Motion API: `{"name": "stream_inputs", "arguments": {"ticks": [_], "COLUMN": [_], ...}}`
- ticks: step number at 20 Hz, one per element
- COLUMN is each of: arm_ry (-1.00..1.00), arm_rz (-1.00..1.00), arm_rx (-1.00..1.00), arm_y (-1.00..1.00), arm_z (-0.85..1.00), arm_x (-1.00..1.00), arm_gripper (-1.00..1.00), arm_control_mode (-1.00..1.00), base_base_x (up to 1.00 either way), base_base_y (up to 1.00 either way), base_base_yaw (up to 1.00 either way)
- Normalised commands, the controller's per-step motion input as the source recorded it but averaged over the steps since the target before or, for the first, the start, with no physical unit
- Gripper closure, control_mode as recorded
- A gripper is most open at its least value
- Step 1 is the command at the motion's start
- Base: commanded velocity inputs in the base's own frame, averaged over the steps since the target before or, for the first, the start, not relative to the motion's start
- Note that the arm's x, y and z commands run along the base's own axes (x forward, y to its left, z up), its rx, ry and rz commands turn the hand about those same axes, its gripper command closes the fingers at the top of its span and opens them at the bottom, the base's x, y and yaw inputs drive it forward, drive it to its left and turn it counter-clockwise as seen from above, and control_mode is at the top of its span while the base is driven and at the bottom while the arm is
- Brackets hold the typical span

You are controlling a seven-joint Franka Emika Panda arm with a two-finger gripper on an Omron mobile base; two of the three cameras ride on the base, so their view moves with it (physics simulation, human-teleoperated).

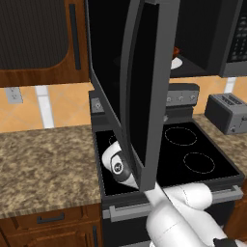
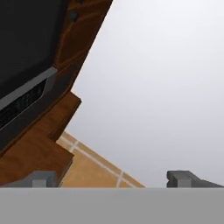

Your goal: Pick the sweet potato from the sink and place it in the bowl. Then pick the bowl and place it in the microwave. Then close the microwave door and press the start button.

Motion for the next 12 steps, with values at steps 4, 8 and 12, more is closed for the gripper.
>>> {"name": "stream_inputs", "arguments": {"ticks": [4,8,12], "arm_ry": [0.34,0.36,0.28], "arm_rz": [-0.20,-0.13,-0.06], "arm_rx": [-0.03,-0.01,0.00], "arm_y": [0.30,0.10,0.18], "arm_z": [-0.01,-0.10,-0.25], "arm_x": [0.01,0.07,0.21], "arm_gripper": [-1.00,-1.00,-1.00], "arm_control_mode": [-1.00,-1.00,-1.00], "base_base_x": [0.00,0.00,0.00], "base_base_y": [0.00,0.00,0.00], "base_base_yaw": [0.00,0.00,0.00]}}
